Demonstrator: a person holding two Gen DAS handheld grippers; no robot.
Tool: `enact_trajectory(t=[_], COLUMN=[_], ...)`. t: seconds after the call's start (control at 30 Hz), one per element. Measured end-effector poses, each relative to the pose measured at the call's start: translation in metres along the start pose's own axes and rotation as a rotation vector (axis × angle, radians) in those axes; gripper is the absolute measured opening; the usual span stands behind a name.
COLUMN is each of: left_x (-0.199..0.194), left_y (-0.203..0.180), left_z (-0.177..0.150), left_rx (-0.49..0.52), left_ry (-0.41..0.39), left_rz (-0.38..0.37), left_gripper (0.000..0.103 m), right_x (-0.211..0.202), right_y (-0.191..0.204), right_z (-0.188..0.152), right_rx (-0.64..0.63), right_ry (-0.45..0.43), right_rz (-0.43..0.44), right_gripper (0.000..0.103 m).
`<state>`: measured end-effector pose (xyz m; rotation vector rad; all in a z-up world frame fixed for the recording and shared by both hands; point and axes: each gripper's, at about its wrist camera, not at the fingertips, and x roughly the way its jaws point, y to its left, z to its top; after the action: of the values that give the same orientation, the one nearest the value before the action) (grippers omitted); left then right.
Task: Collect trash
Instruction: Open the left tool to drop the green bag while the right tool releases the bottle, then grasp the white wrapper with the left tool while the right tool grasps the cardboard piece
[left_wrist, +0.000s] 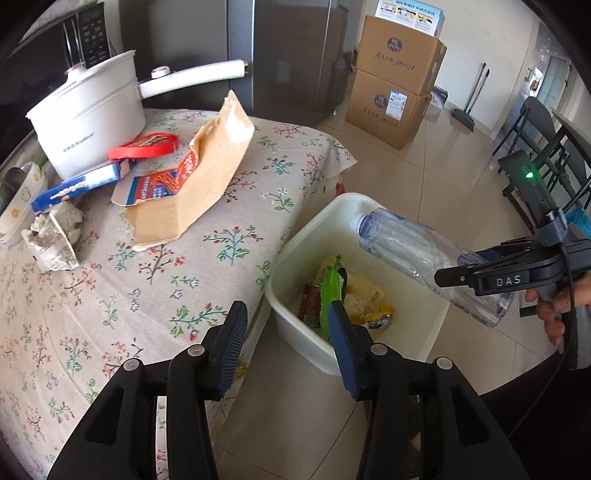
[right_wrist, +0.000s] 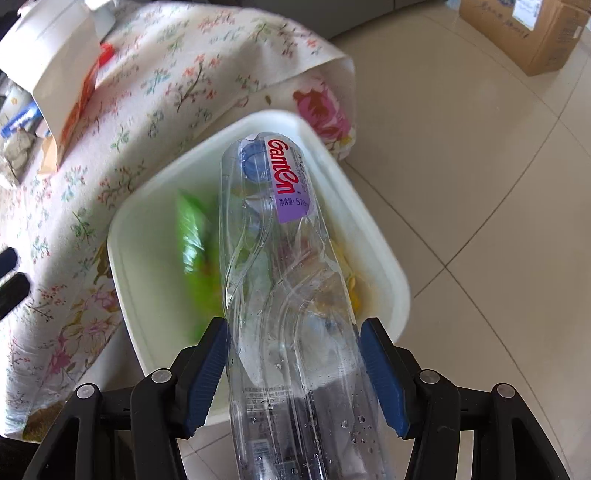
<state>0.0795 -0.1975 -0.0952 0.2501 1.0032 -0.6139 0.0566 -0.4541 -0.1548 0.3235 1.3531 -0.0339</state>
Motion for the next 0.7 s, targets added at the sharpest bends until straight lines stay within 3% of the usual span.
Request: enact_trajectory(t=[0.17, 0.47, 0.7], left_x=[-0.024, -0.037, -0.047], left_y=[0.026, 0.093, 0.132], left_z=[-0.011, -0.035, -0.042], left_rx=[-0.026, -0.144, -0.243], left_ry=[-0.03, -0.017, -0.039], left_rz=[0.045, 0.129, 0.15], left_gripper=[0.062, 0.066, 0.076], right_x=[0.031, 0.075, 0.054], right_y=[0.016, 0.031, 0.034], right_z=[0.01, 0.027, 0.032], right_rx=[-0.023, -0.03, -0.027], right_ry=[0.078, 0.2, 0.146], right_rz=[-0.018, -0.048, -0.013], right_gripper=[0.064, 0.065, 0.074])
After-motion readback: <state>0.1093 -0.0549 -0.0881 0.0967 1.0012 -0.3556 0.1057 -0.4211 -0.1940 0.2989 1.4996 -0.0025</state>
